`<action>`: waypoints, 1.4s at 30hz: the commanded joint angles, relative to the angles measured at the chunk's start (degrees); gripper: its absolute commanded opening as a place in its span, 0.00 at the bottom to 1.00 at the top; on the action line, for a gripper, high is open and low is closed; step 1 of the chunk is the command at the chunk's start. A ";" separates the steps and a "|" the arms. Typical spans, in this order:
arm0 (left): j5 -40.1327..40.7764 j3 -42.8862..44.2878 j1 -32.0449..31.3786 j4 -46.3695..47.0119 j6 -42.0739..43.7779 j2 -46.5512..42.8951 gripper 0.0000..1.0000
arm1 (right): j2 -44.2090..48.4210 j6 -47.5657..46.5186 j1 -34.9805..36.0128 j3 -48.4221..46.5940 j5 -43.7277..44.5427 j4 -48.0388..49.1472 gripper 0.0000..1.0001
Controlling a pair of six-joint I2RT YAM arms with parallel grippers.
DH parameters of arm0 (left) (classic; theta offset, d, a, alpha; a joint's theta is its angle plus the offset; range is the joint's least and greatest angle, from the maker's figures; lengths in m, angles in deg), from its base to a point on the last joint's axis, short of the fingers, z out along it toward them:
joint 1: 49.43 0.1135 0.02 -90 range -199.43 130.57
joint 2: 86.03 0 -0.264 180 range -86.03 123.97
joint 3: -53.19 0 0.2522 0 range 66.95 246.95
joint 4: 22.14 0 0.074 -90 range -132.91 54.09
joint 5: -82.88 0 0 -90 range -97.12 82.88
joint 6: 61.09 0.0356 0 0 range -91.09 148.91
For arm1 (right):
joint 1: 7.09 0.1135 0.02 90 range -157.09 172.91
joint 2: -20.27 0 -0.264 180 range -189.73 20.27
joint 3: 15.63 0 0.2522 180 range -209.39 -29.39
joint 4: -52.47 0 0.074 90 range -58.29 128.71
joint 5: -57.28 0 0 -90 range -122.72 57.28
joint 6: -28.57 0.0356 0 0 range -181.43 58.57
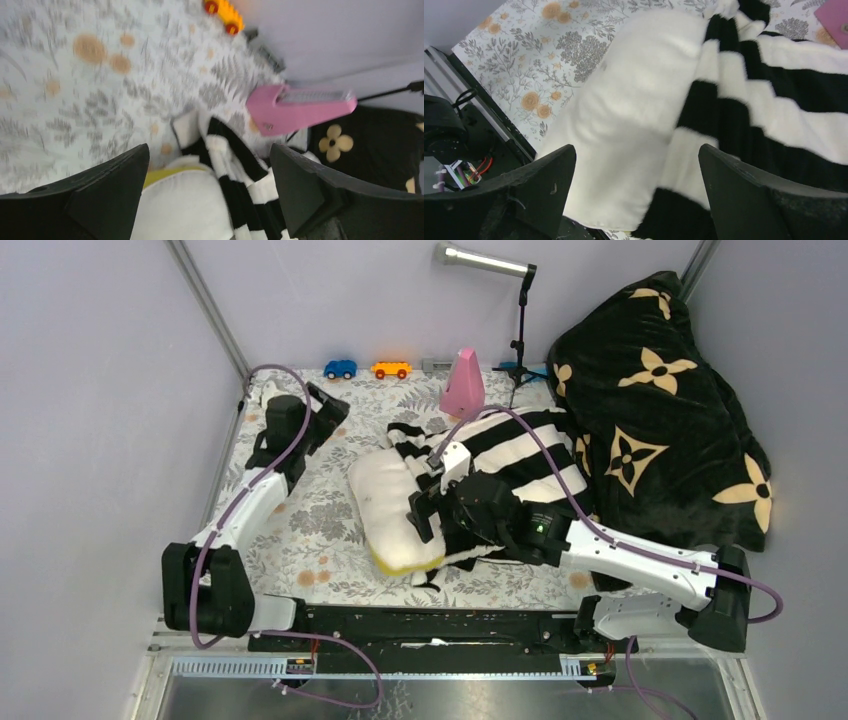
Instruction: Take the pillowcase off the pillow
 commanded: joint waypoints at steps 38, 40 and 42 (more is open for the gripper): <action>-26.34 -33.71 -6.89 0.02 -2.86 -21.76 0.95 | -33.83 1.18 -9.81 -23.25 12.12 -13.06 0.95; -29.12 -34.90 -7.69 5.84 -4.70 -19.36 0.95 | -33.67 1.34 -10.21 -22.89 12.65 -13.04 0.87; -29.90 -35.18 -9.16 9.45 -5.91 -16.72 0.94 | -33.43 1.31 -10.83 -22.59 12.86 -13.05 0.78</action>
